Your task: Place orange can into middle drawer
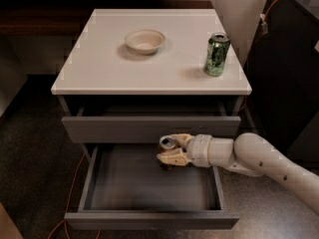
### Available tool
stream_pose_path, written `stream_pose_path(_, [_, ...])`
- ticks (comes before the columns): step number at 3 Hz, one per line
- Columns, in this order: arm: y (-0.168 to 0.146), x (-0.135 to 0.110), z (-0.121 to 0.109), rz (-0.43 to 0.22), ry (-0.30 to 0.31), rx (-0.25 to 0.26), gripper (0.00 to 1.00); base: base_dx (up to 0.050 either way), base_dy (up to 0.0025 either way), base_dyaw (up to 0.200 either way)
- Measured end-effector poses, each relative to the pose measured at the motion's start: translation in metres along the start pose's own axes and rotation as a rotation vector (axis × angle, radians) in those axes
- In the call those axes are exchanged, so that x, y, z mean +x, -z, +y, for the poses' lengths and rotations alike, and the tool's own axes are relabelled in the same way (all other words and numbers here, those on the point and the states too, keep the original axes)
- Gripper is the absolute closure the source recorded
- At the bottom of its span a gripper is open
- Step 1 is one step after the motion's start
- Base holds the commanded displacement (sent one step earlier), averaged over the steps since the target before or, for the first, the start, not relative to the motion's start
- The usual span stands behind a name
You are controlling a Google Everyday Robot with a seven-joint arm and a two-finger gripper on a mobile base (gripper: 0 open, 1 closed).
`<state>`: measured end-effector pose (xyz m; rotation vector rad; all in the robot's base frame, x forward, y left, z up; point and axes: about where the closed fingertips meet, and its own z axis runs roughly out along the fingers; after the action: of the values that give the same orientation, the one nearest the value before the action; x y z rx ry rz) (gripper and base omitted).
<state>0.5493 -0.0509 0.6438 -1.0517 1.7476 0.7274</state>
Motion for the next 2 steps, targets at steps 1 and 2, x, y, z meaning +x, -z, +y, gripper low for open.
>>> stream_pose_path(1, [-0.0094, 0.0157, 0.0017, 0.002, 0.044, -0.024, 1.00, 0.000, 0.00000, 0.000])
stream_pose_path(2, [-0.0107, 0.0176, 0.0022, 0.002, 0.049, -0.027, 1.00, 0.000, 0.00000, 0.000])
